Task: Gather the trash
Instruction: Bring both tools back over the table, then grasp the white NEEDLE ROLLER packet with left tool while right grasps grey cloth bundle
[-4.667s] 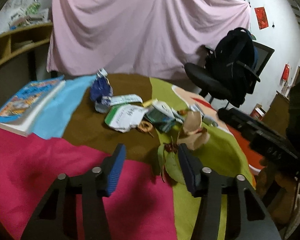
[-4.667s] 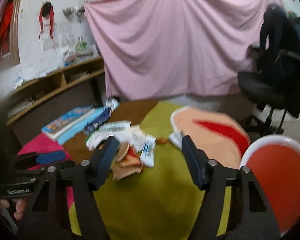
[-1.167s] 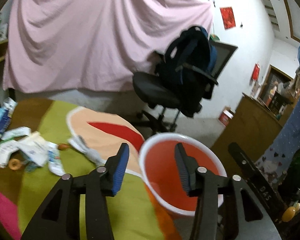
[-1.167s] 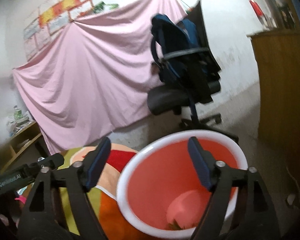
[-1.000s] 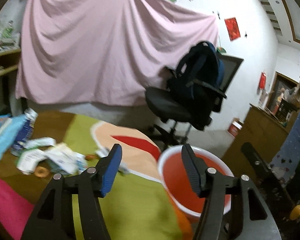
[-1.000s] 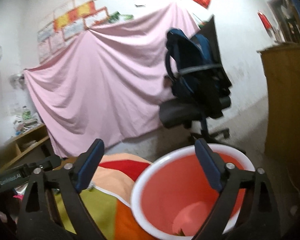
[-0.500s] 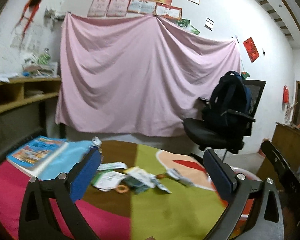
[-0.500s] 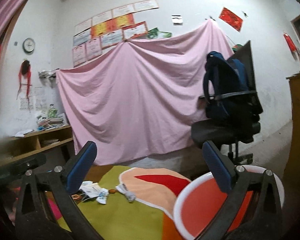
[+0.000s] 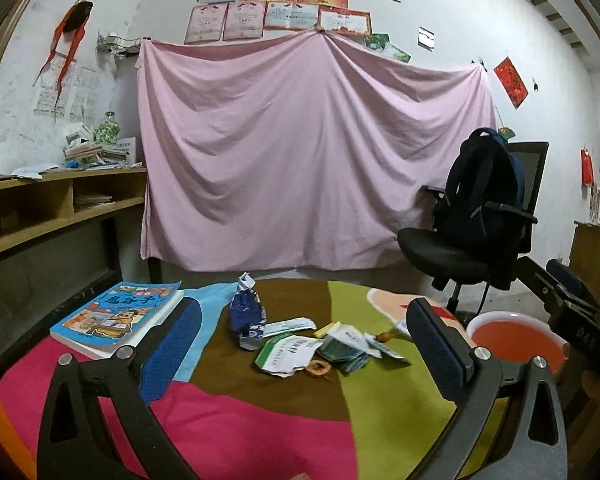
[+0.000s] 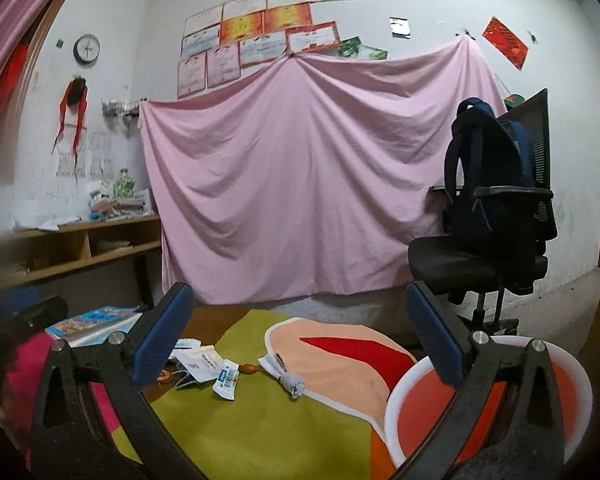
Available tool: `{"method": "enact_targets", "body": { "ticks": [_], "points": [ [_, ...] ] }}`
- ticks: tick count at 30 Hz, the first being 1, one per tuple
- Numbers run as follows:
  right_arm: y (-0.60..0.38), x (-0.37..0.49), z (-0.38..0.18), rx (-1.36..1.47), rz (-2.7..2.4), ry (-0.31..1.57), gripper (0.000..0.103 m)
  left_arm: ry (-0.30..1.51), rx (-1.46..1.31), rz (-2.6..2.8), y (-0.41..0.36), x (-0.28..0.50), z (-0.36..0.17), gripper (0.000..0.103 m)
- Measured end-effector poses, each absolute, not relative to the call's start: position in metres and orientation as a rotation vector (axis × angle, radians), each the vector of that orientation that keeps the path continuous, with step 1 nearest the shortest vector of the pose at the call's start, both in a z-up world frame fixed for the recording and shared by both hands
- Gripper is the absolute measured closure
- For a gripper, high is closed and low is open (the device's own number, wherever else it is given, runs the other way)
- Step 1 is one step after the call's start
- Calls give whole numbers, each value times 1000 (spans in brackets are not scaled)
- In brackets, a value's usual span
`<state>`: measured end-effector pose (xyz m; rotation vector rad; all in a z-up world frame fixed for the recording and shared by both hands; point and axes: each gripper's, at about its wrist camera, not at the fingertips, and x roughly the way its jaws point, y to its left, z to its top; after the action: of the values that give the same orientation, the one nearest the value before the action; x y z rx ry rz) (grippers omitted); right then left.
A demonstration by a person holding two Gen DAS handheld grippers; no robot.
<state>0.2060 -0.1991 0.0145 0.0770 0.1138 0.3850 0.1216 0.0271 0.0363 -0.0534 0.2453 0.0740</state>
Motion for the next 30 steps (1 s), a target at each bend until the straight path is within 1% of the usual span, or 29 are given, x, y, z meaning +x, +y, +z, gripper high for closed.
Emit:
{"method": "enact_targets", "body": {
  "ticks": [7, 13, 15, 18, 19, 20, 21, 24, 30],
  "points": [
    [-186, 240, 4, 34, 390, 223, 0, 338, -58, 53, 45, 151, 26, 3],
    [-174, 275, -9, 30, 418, 372, 0, 491, -120, 34, 62, 184, 11, 4],
    [-171, 284, -15, 23, 424, 423, 0, 534, -143, 24, 66, 193, 8, 10],
    [-165, 295, -25, 14, 441, 492, 0, 618, -172, 5, 71, 207, -3, 21],
    [-164, 298, -28, 11, 446, 515, 0, 647, -179, 1, 72, 212, -6, 28],
    [-162, 302, -32, 7, 449, 542, 3, 673, -187, -8, 73, 217, -10, 32],
    [-161, 304, -34, 8, 452, 555, 5, 693, -192, -16, 74, 220, -13, 33],
    [-160, 311, -40, 12, 465, 605, 7, 739, -196, -45, 73, 229, -18, 33],
    [-158, 322, -50, 26, 492, 686, 11, 773, -145, -69, 70, 245, -18, 33]
  ]
}}
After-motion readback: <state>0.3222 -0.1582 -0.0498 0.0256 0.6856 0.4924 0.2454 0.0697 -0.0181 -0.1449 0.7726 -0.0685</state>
